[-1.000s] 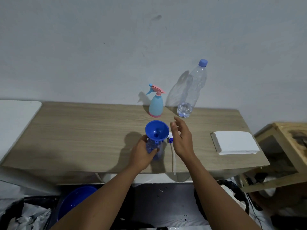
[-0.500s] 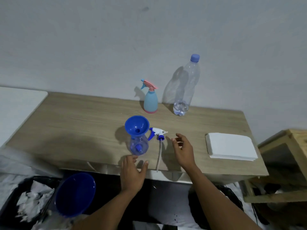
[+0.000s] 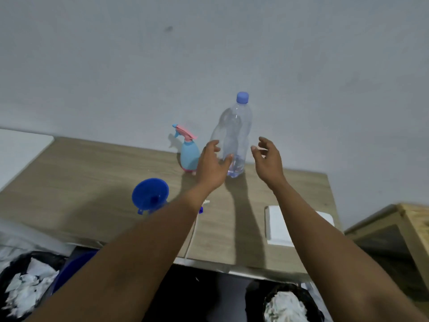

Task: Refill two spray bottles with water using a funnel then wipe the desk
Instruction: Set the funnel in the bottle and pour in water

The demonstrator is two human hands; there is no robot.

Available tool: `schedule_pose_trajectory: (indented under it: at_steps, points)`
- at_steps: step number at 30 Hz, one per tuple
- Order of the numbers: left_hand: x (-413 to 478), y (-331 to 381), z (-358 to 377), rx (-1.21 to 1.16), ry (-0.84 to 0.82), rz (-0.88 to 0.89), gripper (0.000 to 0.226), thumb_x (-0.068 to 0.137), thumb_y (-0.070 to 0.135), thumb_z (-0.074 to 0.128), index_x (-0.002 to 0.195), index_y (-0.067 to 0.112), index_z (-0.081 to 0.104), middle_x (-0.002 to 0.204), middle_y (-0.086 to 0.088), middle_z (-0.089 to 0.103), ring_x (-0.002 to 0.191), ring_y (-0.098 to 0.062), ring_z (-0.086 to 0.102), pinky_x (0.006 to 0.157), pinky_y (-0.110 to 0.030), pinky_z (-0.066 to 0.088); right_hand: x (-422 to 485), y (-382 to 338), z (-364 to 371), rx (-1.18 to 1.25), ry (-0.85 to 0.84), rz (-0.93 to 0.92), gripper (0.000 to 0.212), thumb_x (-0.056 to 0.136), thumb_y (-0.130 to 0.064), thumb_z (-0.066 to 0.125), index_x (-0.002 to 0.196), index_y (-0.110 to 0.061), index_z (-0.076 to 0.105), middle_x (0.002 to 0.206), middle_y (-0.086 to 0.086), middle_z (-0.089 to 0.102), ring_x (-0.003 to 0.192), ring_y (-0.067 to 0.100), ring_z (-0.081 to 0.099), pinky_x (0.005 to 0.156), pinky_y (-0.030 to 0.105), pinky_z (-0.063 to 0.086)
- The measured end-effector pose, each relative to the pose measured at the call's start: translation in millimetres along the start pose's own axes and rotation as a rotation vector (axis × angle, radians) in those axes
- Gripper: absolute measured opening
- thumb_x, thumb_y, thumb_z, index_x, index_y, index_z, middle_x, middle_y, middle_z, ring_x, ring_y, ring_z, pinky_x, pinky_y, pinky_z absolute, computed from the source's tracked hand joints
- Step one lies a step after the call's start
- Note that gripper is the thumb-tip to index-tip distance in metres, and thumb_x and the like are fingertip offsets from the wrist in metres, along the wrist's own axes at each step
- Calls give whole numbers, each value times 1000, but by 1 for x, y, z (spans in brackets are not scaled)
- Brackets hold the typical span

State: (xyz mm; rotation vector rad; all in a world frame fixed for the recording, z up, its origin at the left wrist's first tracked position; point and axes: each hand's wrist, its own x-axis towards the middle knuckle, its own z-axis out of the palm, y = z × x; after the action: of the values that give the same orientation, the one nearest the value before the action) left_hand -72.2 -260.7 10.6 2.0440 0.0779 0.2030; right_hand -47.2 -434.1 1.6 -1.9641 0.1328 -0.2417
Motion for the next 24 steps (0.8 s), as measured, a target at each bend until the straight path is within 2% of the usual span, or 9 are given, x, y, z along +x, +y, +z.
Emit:
schedule_pose_trajectory:
  at_steps: [4,7,9,12,15,21,24]
  points:
    - [59,29,5,24,-53,22,77,89,42,67,152,21,27,149,-3,45,134,-25,46,110,-42,41,40,-17,-2,-32,-117,4,56,100,-29,58,151,-18,38,152,2,45,122,21,56,103,31,45]
    - [84,33,8,57,-171,38,84,91,43,65,156,22,16,159,-3,34,143,-25,36,116,-40,33,50,-21,4,11,-179,-4,53,101,-25,55,151,-16,40,155,2,44,125,17,58,110,35,44]
    - [90,30,9,16,-210,30,78,91,40,66,155,27,23,154,-1,42,137,-25,45,112,-37,39,49,-19,8,43,-189,-21,47,100,-20,52,147,-14,47,149,0,52,124,10,59,111,38,44]
    - [80,29,6,-69,-162,24,69,88,35,71,148,27,37,139,0,55,122,-22,56,104,-37,47,33,-16,11,94,-150,-18,46,98,-17,49,144,-16,52,144,-4,57,122,5,60,108,39,48]
    - [56,34,-3,-109,-137,74,67,87,34,73,145,28,41,132,0,59,112,-19,61,100,-39,52,4,-24,6,131,-113,-55,46,100,-14,49,146,-15,50,145,-6,57,115,2,64,103,31,51]
    - [-3,45,-33,-109,-148,128,68,86,38,74,146,31,42,128,6,60,109,-16,63,96,-37,55,-67,-40,-6,211,-74,-110,45,102,-12,50,147,-16,48,144,-7,57,115,10,65,97,20,50]
    - [-36,40,-48,-144,-184,108,70,85,35,75,146,31,41,122,8,60,106,-14,63,94,-33,55,-106,-41,-6,242,-67,-85,44,102,-10,53,144,-22,49,141,-9,57,112,4,65,90,12,48]
